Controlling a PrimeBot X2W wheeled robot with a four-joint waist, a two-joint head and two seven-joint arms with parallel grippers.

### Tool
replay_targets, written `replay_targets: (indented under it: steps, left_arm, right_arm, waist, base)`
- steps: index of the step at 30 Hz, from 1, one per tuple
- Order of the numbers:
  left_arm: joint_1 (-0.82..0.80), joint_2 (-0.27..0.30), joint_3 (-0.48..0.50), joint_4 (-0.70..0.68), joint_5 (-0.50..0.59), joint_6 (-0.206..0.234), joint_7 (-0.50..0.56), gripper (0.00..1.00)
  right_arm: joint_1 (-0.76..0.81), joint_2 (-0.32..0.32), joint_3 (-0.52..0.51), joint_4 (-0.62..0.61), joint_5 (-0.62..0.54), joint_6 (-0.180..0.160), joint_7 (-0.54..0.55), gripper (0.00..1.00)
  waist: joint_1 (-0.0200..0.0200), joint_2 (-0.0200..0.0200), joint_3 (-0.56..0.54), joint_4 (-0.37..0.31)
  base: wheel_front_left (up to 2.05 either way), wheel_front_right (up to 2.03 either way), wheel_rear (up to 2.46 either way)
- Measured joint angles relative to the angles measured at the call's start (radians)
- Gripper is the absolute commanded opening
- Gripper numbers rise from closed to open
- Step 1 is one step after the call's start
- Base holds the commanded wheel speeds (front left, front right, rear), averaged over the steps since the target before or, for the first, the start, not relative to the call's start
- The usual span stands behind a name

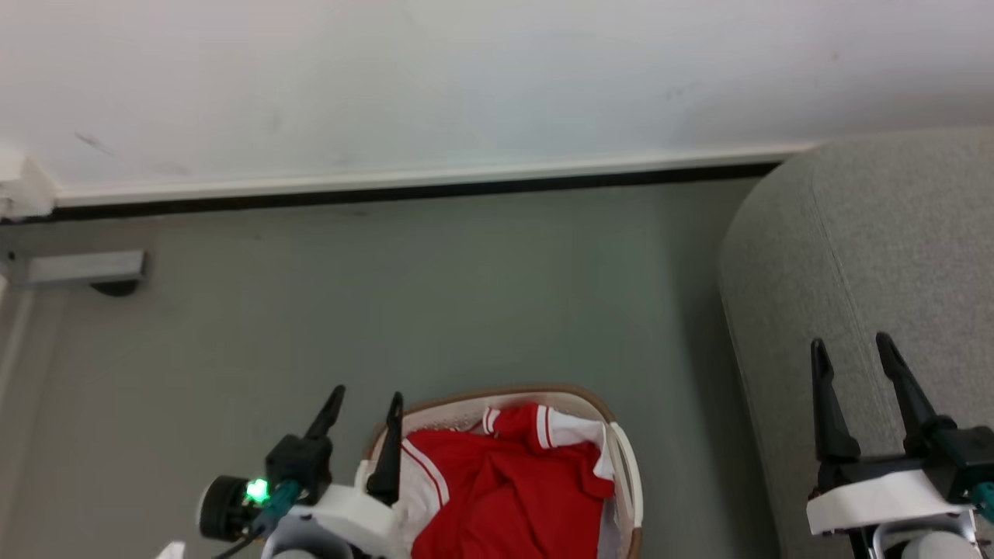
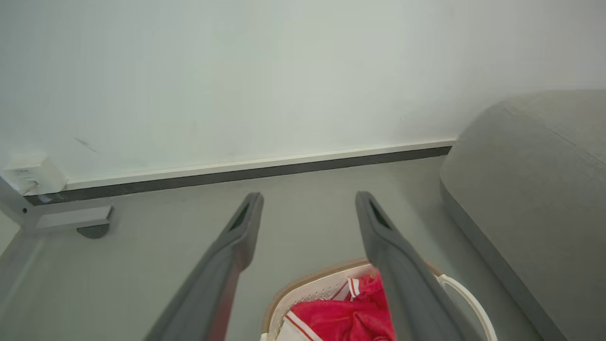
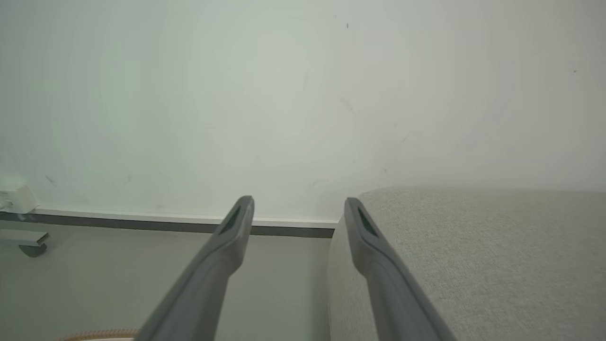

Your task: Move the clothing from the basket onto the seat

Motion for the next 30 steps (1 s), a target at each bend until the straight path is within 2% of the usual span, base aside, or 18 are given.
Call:
replay_targets:
  steps: [6, 11, 15, 21, 30]
  left_arm:
    - [-0.12, 0.0, -0.06, 0.149, 0.001, -0.052, 0.027, 1.0]
    - [-0.2, -0.001, -0.112, 0.26, 0.013, -0.099, 0.117, 1.0]
    - [-0.249, 0.002, -0.14, 0.34, 0.027, -0.117, 0.193, 1.0]
    - [-0.301, 0.03, -0.156, 0.451, 0.031, -0.125, 0.3, 1.0]
    - [-0.369, 0.067, -0.146, 0.574, 0.026, -0.113, 0.381, 1.0]
  right_arm:
    - [-0.069, 0.0, 0.043, -0.034, 0.034, 0.0, -0.001, 1.0]
    - [-0.12, 0.0, 0.073, -0.056, 0.07, 0.0, -0.001, 1.0]
    - [-0.147, 0.0, 0.098, -0.075, 0.095, 0.0, -0.001, 1.0]
    - [-0.181, 0.0, 0.126, -0.106, 0.141, 0.0, -0.001, 1.0]
    - [-0.236, -0.001, 0.143, -0.146, 0.196, 0.0, -0.002, 1.0]
  waist:
    - [0.0001, 0.0, 0.091, -0.051]
    - [0.0001, 0.0, 0.167, -0.107]
    - [0.0001, 0.0, 0.227, -0.152]
    - [0.0, 0.0, 0.315, -0.217]
    - [0.0, 0.0, 0.437, -0.29]
  base:
    - [0.0, 0.0, 0.0]
    - [0.0, 0.0, 0.0]
    - [0.0, 0.0, 0.0]
    - [0.0, 0.0, 0.0]
    - [0.0, 0.0, 0.0]
